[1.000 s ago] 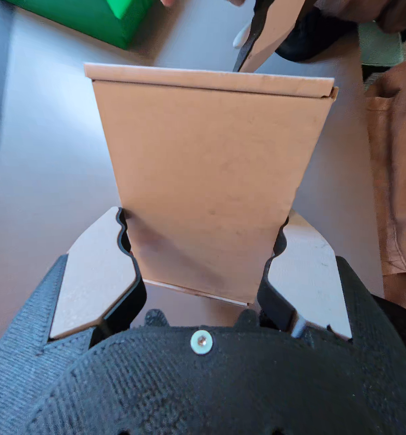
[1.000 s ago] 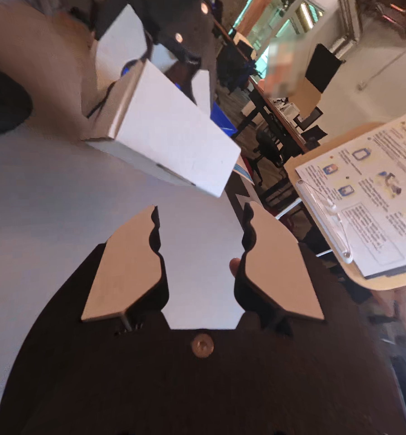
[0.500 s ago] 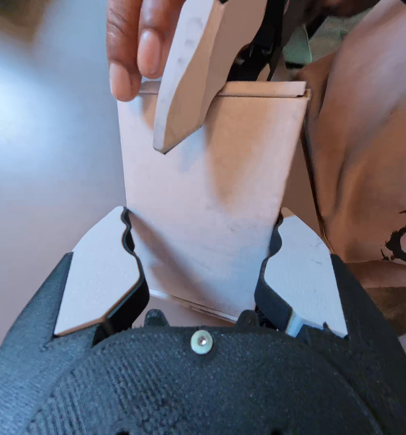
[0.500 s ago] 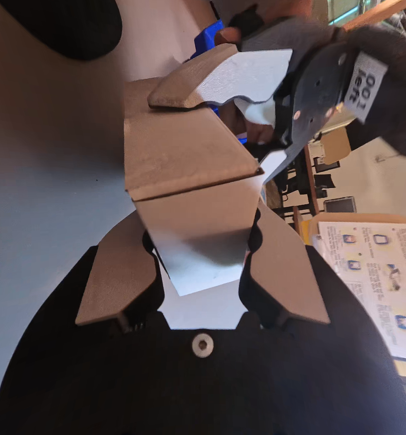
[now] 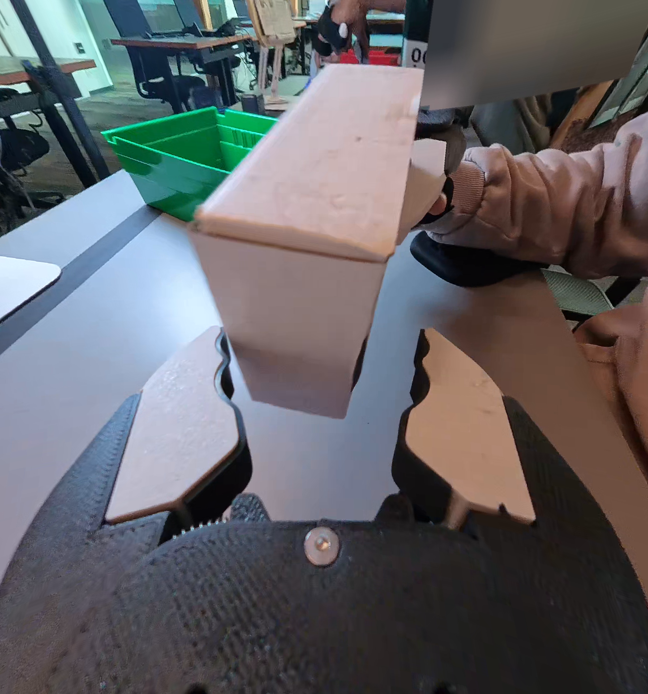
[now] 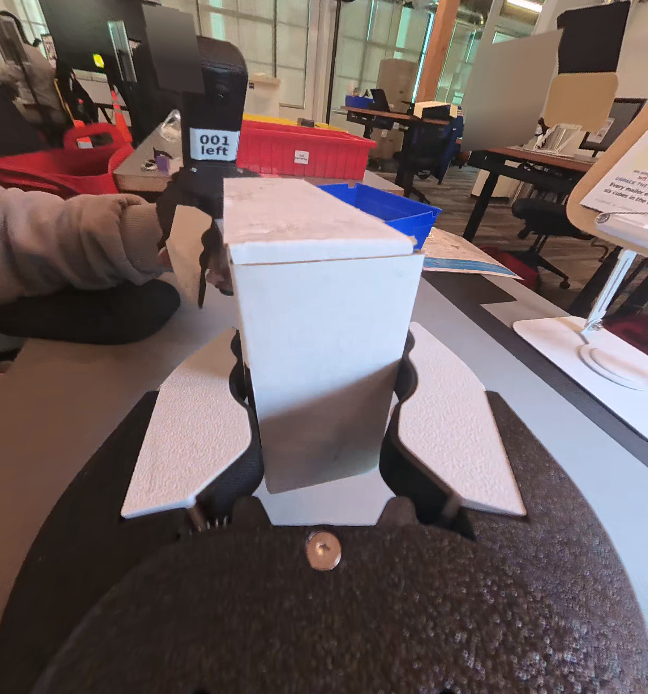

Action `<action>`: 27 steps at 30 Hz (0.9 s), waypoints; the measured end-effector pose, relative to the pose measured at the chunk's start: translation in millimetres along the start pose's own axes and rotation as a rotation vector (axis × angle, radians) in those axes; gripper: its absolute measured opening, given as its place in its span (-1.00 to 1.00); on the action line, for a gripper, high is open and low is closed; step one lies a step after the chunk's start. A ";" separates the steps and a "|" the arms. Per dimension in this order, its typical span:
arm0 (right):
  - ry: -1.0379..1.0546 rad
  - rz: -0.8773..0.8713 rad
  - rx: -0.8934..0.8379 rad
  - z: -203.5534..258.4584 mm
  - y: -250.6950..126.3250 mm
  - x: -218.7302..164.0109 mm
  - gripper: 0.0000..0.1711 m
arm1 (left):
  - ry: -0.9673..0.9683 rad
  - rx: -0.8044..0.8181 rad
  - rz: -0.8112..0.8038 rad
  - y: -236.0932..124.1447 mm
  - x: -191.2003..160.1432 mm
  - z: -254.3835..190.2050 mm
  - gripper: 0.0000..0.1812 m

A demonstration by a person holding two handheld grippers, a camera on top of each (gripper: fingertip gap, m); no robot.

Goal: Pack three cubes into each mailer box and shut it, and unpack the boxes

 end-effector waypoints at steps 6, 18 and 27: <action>0.032 0.013 0.013 -6.9 1.6 -7.3 -0.08 | -0.016 0.093 -0.032 12.6 -4.5 11.3 -0.21; 0.079 0.049 0.028 -15.9 6.2 -18.5 -0.08 | -0.027 0.138 -0.056 23.8 -13.1 19.6 -0.14; 0.110 0.064 0.026 -21.0 10.9 -27.3 -0.08 | -0.046 0.170 -0.051 26.9 -18.8 25.9 -0.13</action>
Point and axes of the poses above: each gripper's, where its closed fingertips meet, y out along the fingers, x out of its top, z = x × y across the jaws, the point moved 5 cm from there along -y, back along the fingers, and after that the axes turned 9 degrees about z, right-handed, at the moved point
